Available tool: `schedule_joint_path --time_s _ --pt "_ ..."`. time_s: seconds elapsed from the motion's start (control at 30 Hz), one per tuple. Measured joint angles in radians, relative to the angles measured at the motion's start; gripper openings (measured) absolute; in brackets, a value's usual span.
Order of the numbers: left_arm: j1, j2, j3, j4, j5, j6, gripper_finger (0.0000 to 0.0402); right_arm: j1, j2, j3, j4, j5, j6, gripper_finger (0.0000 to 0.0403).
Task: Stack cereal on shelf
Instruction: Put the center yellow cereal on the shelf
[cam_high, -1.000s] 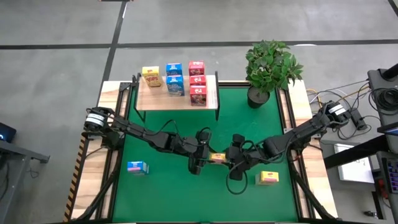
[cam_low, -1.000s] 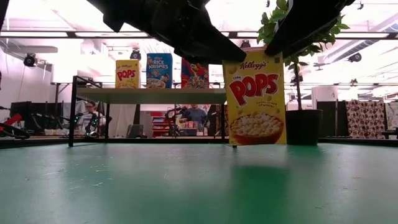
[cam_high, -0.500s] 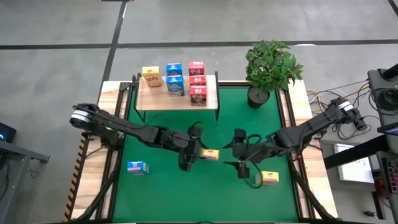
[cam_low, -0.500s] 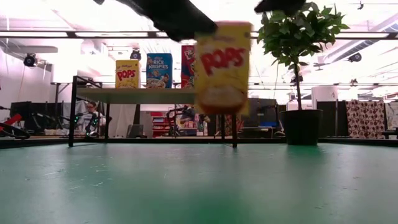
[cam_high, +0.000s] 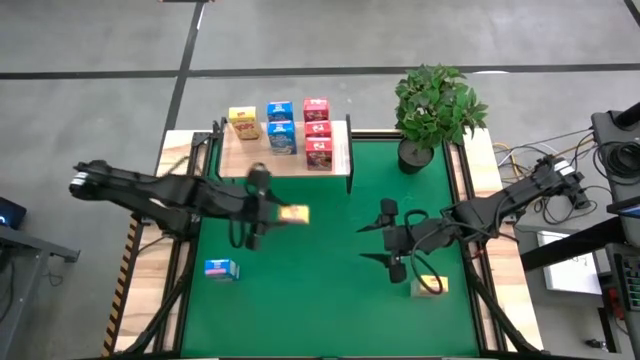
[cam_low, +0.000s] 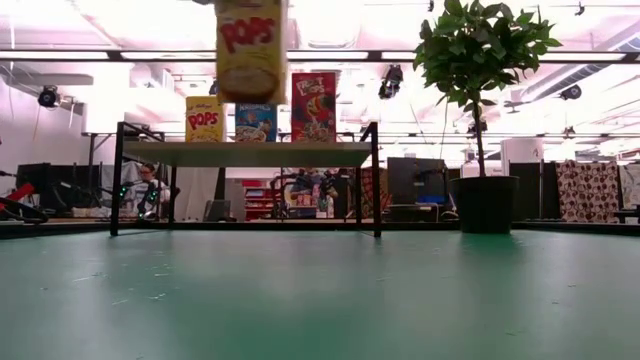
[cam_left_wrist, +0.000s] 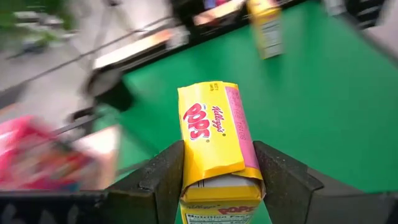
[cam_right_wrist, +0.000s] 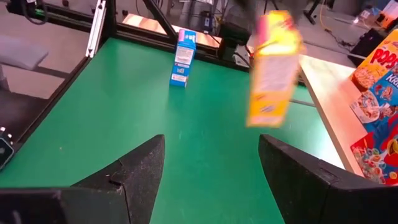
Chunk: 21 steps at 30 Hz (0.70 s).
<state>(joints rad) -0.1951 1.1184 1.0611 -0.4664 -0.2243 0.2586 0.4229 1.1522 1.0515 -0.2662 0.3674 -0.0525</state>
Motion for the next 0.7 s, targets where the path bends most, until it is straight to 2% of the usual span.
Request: schedule_joint_path --time_s 0.27,0.33,0.5,0.7 --pt "0.009 -0.191 0.0 -0.15 -0.327 -0.006 0.0169 -0.004 0.03 0.0 0.018 0.0 -0.04 0.0251" --pt "0.019 -0.23 0.0 -0.173 -0.38 -0.009 0.0169 -0.011 0.03 -0.001 0.02 0.0 -0.04 0.0251" --pt "0.091 -0.315 0.0 -0.228 -0.407 -0.02 0.0169 -0.034 0.029 -0.001 0.021 -0.004 -0.04 0.0251" --pt "0.256 -0.367 -0.001 -0.303 -0.408 -0.057 0.0169 -0.067 0.028 -0.001 0.024 -0.011 -0.043 0.0251"
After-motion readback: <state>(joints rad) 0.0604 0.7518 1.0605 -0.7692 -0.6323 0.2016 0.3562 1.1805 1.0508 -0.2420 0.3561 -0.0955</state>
